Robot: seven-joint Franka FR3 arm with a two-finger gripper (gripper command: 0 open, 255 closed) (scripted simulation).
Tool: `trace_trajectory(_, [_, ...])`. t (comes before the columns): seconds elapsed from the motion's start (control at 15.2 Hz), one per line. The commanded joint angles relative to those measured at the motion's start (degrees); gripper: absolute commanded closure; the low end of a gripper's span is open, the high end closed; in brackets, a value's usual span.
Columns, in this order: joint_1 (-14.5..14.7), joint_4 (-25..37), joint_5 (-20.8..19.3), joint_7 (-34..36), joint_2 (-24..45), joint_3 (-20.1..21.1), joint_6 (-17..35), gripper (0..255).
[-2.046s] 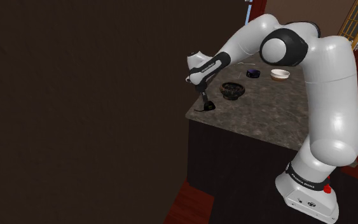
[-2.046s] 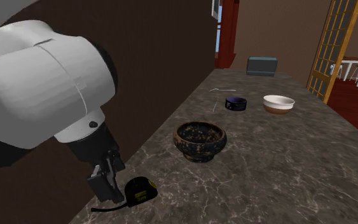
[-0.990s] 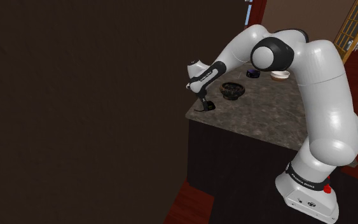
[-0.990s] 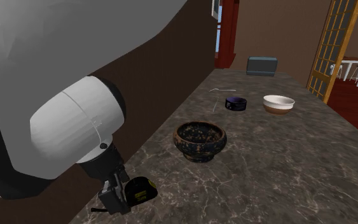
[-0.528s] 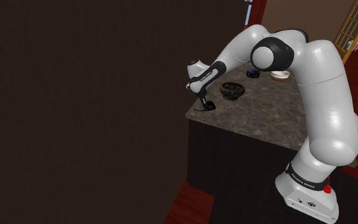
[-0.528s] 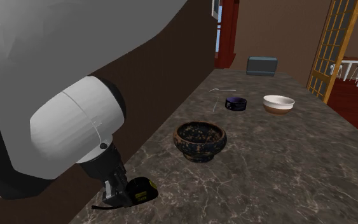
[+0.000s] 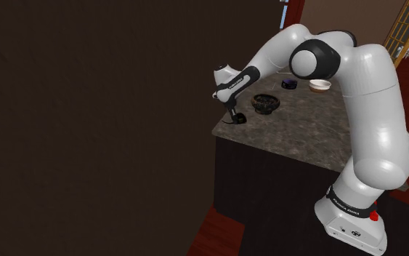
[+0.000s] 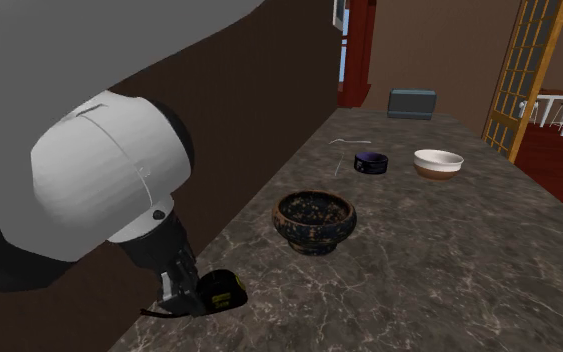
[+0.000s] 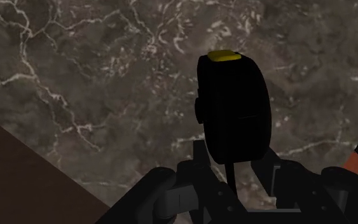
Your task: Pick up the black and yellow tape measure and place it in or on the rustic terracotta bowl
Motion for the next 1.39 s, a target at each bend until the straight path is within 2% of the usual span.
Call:
trace_trajectory(0.0, [-0.02, 0.10, -0.01, -0.37, -1.03, -0.07, -1.08, 255])
trace_trajectory(1.32, [0.54, 4.62, 0.10, -3.06, -8.66, -0.32, -12.91, 255])
